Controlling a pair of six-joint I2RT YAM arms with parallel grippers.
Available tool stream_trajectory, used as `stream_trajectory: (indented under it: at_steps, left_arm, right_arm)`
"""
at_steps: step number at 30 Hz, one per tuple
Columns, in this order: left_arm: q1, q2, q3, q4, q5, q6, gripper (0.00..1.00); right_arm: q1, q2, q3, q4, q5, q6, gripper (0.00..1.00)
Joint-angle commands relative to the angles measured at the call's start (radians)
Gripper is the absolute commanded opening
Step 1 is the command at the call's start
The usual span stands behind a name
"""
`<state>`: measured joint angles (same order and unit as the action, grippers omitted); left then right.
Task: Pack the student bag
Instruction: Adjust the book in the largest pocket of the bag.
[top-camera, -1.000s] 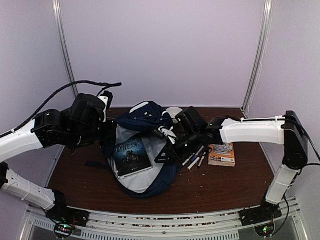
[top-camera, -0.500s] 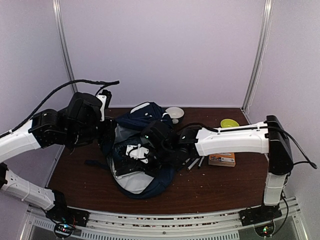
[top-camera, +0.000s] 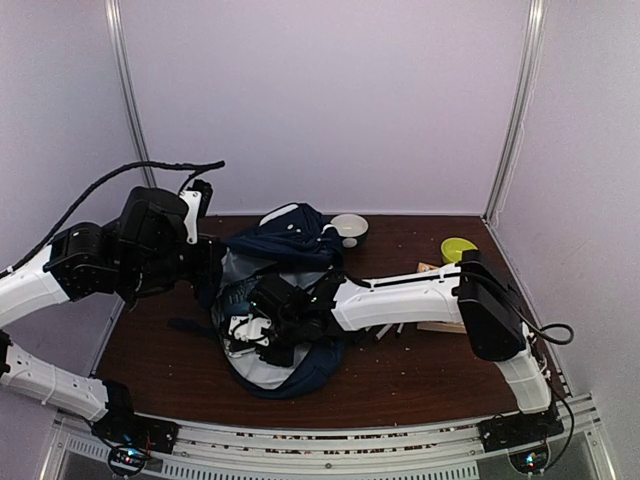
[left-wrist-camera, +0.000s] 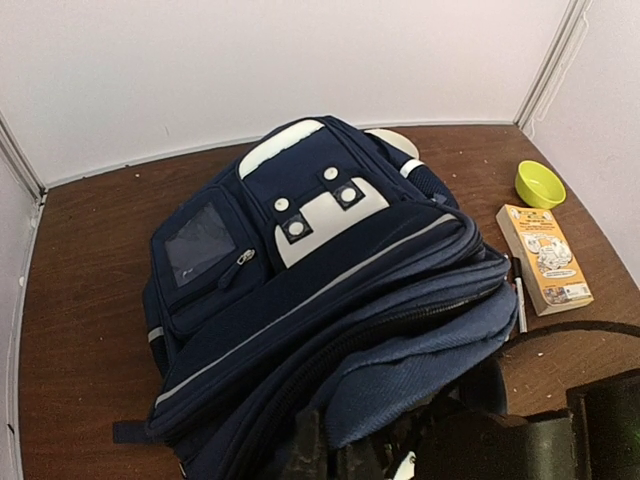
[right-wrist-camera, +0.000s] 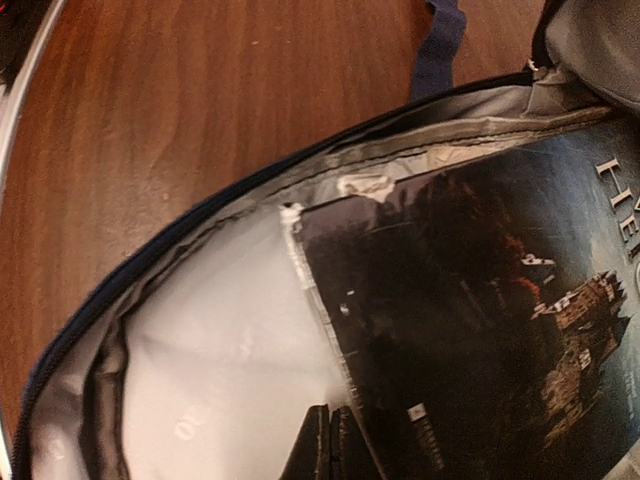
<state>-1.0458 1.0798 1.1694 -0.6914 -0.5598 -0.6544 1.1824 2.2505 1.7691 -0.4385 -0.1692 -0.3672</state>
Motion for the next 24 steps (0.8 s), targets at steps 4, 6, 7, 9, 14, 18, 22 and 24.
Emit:
stream_trajectory:
  at_steps: [4,6,7,9,14,18,22,24]
  left_arm:
    - [0.013,-0.052,0.022,0.024,-0.022,-0.002,0.00]
    - [0.013,-0.058,0.022,0.016,-0.028,-0.002,0.00]
    - [0.013,-0.063,0.020,0.016,-0.032,-0.003,0.00]
    - [0.013,-0.073,0.015,0.010,-0.044,-0.010,0.00]
    - [0.012,-0.098,0.032,-0.068,-0.116,-0.075,0.00]
    - [0.012,-0.115,0.054,-0.161,-0.191,-0.124,0.00]
    - [0.010,-0.115,0.073,-0.196,-0.211,-0.107,0.00]
    - [0.010,-0.114,0.082,-0.208,-0.214,-0.102,0.00]
  right_arm:
    - [-0.061,0.084,0.145,0.020,0.185,0.059,0.00]
    - [-0.075,0.098,0.176,0.016,0.199,0.061,0.00]
    - [-0.078,0.104,0.189,0.013,0.199,0.057,0.00]
    - [-0.078,0.112,0.209,0.001,0.194,0.053,0.00]
    - [-0.056,0.012,0.155,-0.066,-0.028,0.020,0.05]
    - [-0.026,-0.183,-0.012,-0.144,-0.272,-0.064,0.21]
    - [-0.024,-0.369,-0.195,-0.199,-0.331,-0.080,0.29]
    - [-0.035,-0.435,-0.258,-0.219,-0.327,-0.078,0.30]
